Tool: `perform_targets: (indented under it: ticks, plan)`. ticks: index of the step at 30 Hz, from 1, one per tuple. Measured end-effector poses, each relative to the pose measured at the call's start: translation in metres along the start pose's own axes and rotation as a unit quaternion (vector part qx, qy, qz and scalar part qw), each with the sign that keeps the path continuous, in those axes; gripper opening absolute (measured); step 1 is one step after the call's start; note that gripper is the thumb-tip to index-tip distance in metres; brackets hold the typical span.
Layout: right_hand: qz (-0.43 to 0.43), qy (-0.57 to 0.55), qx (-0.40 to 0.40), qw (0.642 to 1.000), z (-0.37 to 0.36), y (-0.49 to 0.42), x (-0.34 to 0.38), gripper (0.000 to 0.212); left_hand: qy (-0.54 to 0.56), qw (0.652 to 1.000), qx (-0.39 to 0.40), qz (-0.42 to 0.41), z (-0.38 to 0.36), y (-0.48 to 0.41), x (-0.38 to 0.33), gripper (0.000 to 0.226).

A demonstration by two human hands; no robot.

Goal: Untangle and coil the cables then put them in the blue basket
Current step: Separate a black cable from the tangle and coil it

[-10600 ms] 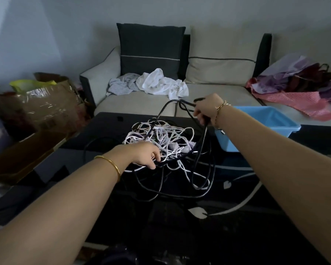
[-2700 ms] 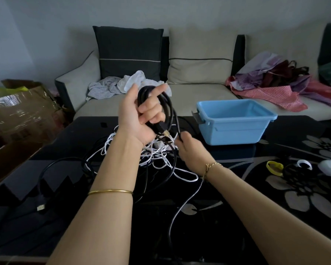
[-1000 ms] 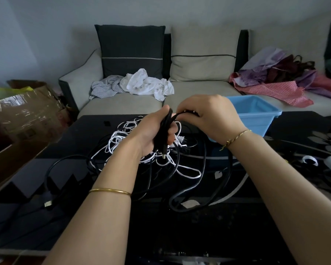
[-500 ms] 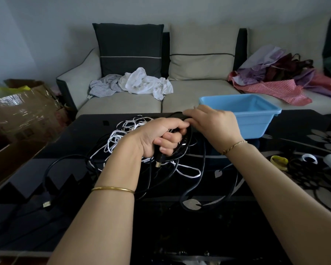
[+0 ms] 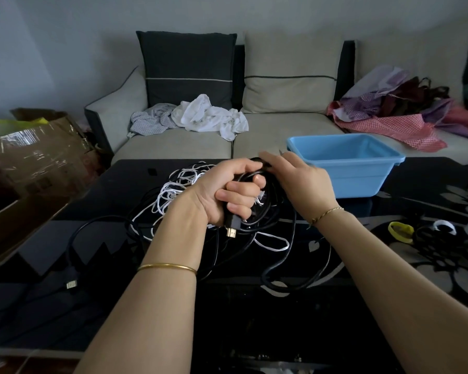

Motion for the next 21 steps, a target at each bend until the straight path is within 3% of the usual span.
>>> perform_targets:
  ticks: [4,6,9,12,15,17,18,19,21]
  plan:
    - [-0.039,0.058,0.080,0.994,-0.012,0.006,-0.007,0.081,0.104,0.993,0.026,-0.041,0.003,0.004,-0.009,0.026]
    - [-0.107,0.043,0.170,0.979,-0.022,0.013,-0.010,0.083,0.169,0.982,0.042,-0.066,0.003,0.006,-0.014,0.028]
    - [-0.178,-0.058,0.260,0.947,-0.031,0.020,-0.008,0.085,0.179,0.974,-0.018,-0.140,0.010,0.003,-0.021,0.034]
    - [-0.266,-0.237,0.308,0.882,-0.033,0.023,0.000,0.068,0.206,0.952,-0.060,-0.219,0.012,-0.001,-0.024,0.042]
    - [-0.380,-0.445,0.339,0.737,-0.038,0.030,0.016,0.057,0.269,0.913,-0.090,-0.294,0.022,-0.002,-0.030,0.046]
    - [-0.405,-0.537,0.356,0.648,-0.039,0.035,0.031,0.047,0.281,0.892,-0.125,-0.332,0.031,-0.001,-0.034,0.052]
    - [-0.403,-0.547,0.372,0.632,-0.038,0.036,0.037,0.040,0.279,0.882,-0.148,-0.349,0.035,-0.001,-0.035,0.054]
    - [-0.393,-0.534,0.391,0.638,-0.036,0.037,0.043,0.035,0.271,0.875,-0.172,-0.364,0.038,-0.001,-0.036,0.056]
    - [-0.359,-0.473,0.437,0.675,-0.030,0.036,0.051,0.027,0.245,0.863,-0.214,-0.386,0.043,0.000,-0.036,0.056]
Point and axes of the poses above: each hand's wrist, its own y-axis away from the middle knuckle, its own z-axis out of the back of the hand, x = y × z, the point moved 5 cm from there along -y, towards the middle knuckle, and after that the axes turned 12 degrees about -z, right-handed, at the moved point
